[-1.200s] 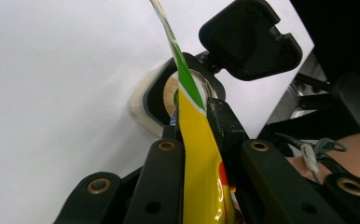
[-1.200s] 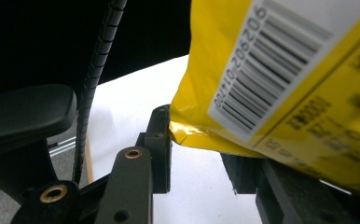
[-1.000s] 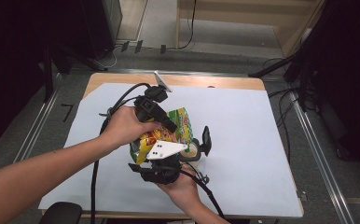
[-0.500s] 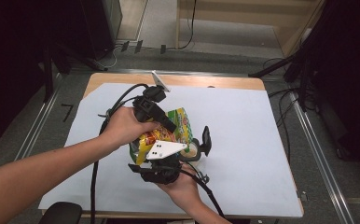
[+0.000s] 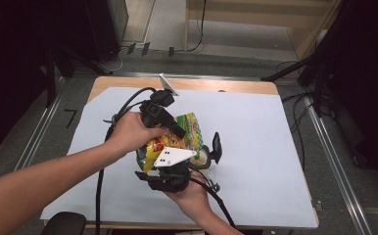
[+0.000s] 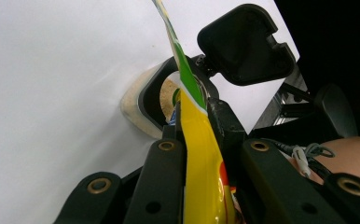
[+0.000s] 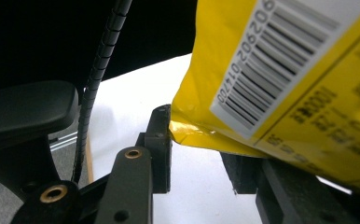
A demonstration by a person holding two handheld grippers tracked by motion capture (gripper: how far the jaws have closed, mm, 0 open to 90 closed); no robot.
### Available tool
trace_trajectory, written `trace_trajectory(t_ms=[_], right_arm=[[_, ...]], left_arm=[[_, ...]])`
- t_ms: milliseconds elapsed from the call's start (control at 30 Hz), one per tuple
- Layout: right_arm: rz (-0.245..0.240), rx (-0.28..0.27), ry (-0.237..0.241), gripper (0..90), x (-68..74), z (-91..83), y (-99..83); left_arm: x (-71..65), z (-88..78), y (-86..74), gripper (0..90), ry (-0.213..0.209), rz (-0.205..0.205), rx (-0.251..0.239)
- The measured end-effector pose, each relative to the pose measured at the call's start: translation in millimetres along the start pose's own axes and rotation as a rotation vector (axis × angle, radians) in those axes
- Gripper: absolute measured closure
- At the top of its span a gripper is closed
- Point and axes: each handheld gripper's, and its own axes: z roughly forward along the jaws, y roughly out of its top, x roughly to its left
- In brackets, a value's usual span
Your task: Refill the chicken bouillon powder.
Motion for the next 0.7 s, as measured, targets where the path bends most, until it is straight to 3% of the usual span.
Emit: trace_trajectory(t_ms=[700], right_arm=[[0.016, -0.018, 0.016, 67.0, 1.7, 0.0, 3.9]], left_arm=[[0.0, -3.8, 0.9, 83.5, 0.003, -0.015, 0.01]])
